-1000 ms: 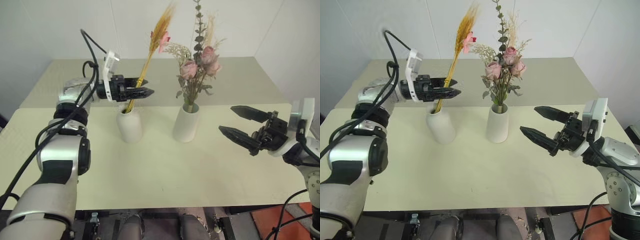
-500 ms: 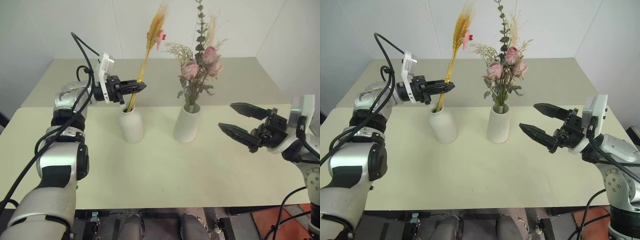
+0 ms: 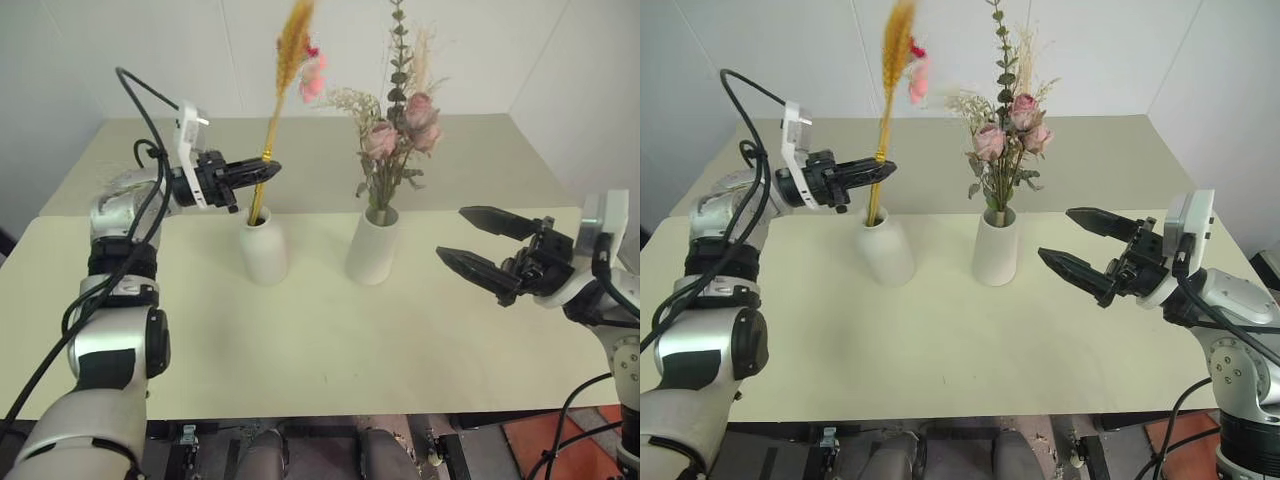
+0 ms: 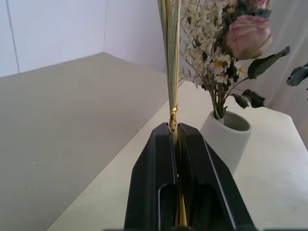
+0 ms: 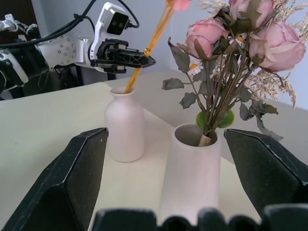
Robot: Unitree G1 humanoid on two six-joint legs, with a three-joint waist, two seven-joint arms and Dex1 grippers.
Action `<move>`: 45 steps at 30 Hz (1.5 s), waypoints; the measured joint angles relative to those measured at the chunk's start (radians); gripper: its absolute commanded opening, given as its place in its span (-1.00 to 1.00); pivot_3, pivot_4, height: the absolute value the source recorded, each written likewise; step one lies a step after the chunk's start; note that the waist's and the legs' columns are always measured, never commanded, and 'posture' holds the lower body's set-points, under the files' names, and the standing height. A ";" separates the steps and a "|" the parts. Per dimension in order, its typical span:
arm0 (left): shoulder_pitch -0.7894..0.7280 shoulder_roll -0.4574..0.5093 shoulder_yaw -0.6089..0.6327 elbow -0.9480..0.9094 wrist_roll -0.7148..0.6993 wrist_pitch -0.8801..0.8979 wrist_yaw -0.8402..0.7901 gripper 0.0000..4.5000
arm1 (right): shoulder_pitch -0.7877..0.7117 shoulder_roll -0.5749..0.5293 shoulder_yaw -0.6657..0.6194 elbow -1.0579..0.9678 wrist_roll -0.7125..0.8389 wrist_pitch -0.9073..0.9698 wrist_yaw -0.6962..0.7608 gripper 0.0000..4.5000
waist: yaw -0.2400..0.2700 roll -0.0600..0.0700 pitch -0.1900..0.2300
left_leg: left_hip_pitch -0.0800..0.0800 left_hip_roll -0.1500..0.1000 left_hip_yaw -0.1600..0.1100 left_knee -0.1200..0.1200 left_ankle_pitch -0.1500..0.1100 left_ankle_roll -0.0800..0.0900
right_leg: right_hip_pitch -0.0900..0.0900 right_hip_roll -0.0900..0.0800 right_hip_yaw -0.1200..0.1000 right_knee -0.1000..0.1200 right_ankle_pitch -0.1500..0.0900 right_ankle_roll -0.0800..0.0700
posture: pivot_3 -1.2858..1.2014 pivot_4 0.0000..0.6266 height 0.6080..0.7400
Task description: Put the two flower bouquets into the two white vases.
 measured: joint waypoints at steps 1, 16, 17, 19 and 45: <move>0.028 0.000 0.011 -0.041 -0.015 0.011 0.013 -0.87 | 0.000 0.000 0.000 0.001 0.000 0.000 0.001 1.00 | 0.000 0.000 0.000 | 0.000 0.000 0.000 0.000 0.000 0.000 | 0.000 0.000 0.000 0.000 0.000 0.000 | 0.03 -0.52 1.00; 0.307 -0.048 0.076 -0.419 -0.135 0.046 0.263 -0.63 | -0.014 0.000 0.008 0.028 -0.001 0.000 0.010 1.00 | 0.004 0.000 0.000 | 0.001 0.000 0.000 0.000 0.000 0.000 | 0.000 0.000 0.000 0.000 0.000 0.000 | 0.03 -0.52 1.00; 0.317 -0.048 0.071 -0.431 -0.135 0.050 0.268 -0.52 | -0.014 0.000 0.009 0.028 -0.001 0.000 0.010 1.00 | 0.004 0.000 0.000 | 0.001 0.000 0.000 0.000 0.000 0.000 | 0.001 0.000 0.000 0.000 0.000 0.000 | 0.03 -0.52 1.00; 0.335 -0.047 0.062 -0.452 -0.136 0.063 0.275 -0.28 | -0.015 0.000 0.010 0.030 -0.001 0.000 0.011 1.00 | 0.005 0.000 0.000 | 0.001 0.000 0.000 0.000 0.000 0.000 | 0.001 0.000 0.000 0.000 0.000 0.000 | 0.03 -0.52 1.00; 0.756 0.475 0.276 -0.762 -0.380 0.312 0.082 0.98 | -0.062 -0.003 0.048 0.115 -0.042 0.000 0.057 1.00 | 0.001 0.001 0.000 | 0.004 0.001 0.001 -0.002 0.000 0.000 | 0.002 0.000 0.001 -0.001 0.000 0.000 | 0.03 -0.52 1.00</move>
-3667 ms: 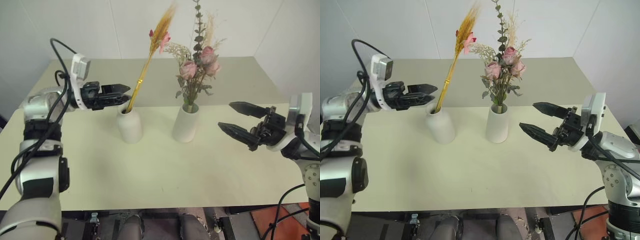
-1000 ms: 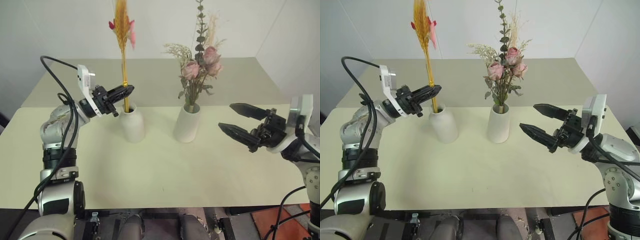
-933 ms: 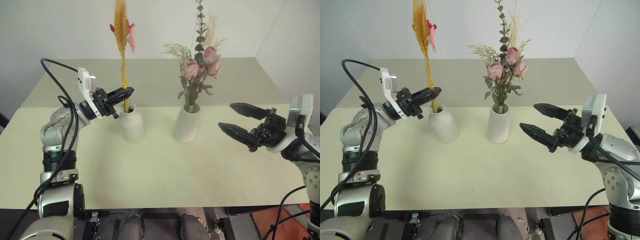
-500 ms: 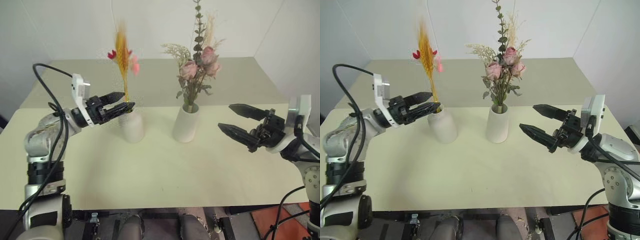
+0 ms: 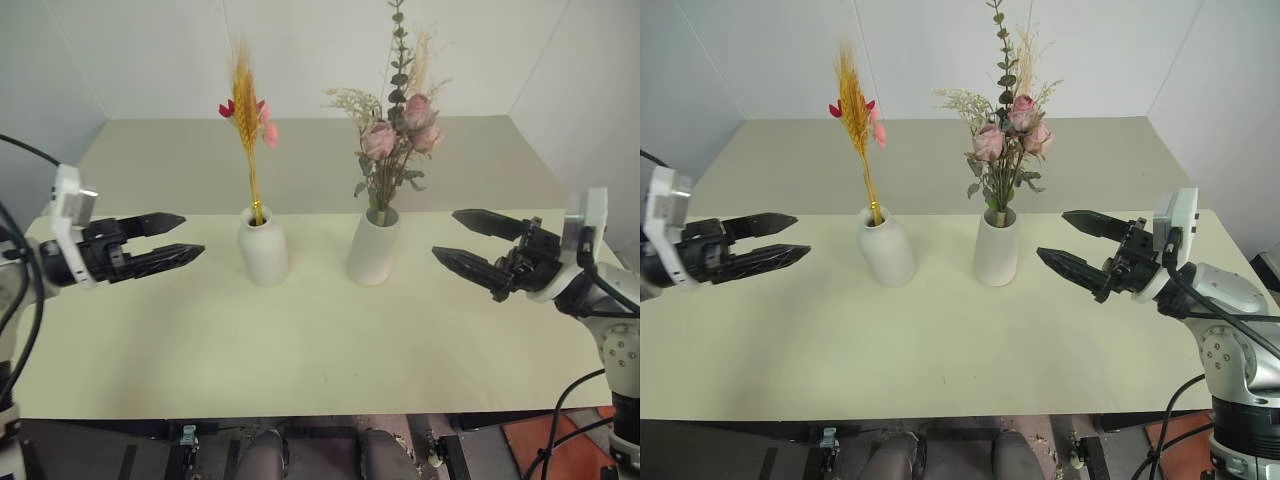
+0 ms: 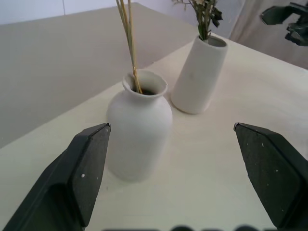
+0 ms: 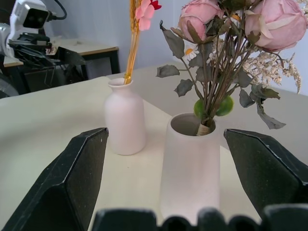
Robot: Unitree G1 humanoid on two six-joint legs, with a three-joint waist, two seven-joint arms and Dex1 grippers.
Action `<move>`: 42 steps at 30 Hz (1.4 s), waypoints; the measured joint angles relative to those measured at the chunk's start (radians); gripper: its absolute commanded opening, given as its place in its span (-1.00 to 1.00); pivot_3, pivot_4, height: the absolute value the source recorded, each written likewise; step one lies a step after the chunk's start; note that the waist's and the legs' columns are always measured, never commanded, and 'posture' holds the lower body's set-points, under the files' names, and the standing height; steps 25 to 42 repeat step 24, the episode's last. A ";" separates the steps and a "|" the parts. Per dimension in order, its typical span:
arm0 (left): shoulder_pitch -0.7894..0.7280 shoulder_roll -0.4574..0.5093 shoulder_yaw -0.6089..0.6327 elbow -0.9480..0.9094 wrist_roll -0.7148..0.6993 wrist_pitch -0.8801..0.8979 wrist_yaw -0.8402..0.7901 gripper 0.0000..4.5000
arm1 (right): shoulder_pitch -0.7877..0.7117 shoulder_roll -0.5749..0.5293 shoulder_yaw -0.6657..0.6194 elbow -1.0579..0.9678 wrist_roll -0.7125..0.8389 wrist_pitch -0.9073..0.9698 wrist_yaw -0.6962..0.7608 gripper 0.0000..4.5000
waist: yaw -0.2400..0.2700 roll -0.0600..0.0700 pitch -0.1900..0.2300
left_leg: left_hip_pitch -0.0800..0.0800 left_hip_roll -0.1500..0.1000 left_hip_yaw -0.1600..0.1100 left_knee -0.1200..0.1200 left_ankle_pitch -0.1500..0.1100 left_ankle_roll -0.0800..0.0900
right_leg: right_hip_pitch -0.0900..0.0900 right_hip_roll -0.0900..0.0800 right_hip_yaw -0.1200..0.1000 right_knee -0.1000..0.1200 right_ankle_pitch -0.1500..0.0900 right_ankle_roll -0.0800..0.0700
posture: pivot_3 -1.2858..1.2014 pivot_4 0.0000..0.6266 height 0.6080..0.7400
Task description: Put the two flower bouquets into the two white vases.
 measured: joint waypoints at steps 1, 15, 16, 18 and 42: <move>0.030 0.018 0.023 -0.009 -0.012 0.010 -0.024 0.98 | -0.004 -0.007 0.000 0.010 -0.004 0.000 0.003 1.00 | 0.000 0.000 0.000 | 0.000 0.000 0.000 0.000 0.000 0.000 | 0.000 0.000 0.000 0.000 0.000 0.000 | 0.03 -0.52 1.00; 0.233 0.007 0.233 -0.162 -0.121 0.058 0.012 0.98 | -0.024 -0.040 0.006 0.070 -0.066 0.001 0.025 1.00 | 0.002 0.001 0.000 | 0.001 0.001 0.001 0.000 0.000 0.000 | 0.000 0.000 0.000 0.000 0.000 -0.001 | 0.03 -0.52 1.00; 0.234 0.006 0.236 -0.163 -0.126 0.058 0.016 0.98 | -0.025 -0.040 0.008 0.070 -0.068 0.003 0.021 1.00 | 0.002 0.001 0.000 | 0.001 0.001 0.001 0.000 0.000 0.000 | 0.000 0.000 0.000 0.000 0.000 -0.001 | 0.03 -0.52 1.00; 0.237 0.006 0.239 -0.163 -0.130 0.058 0.024 0.98 | -0.027 -0.040 0.018 0.070 -0.069 0.009 0.015 1.00 | 0.001 0.001 0.000 | 0.001 0.001 0.001 -0.001 0.000 0.000 | 0.000 0.000 0.000 0.000 0.000 -0.001 | 0.03 -0.52 1.00; 0.268 -0.008 0.299 -0.179 -0.175 0.103 0.102 0.98 | -0.025 -0.039 0.040 0.055 -0.096 0.026 -0.032 1.00 | 0.000 0.001 0.000 | 0.001 0.001 0.001 -0.001 0.000 0.000 | 0.000 0.000 0.000 -0.001 0.000 -0.001 | 0.03 -0.52 1.00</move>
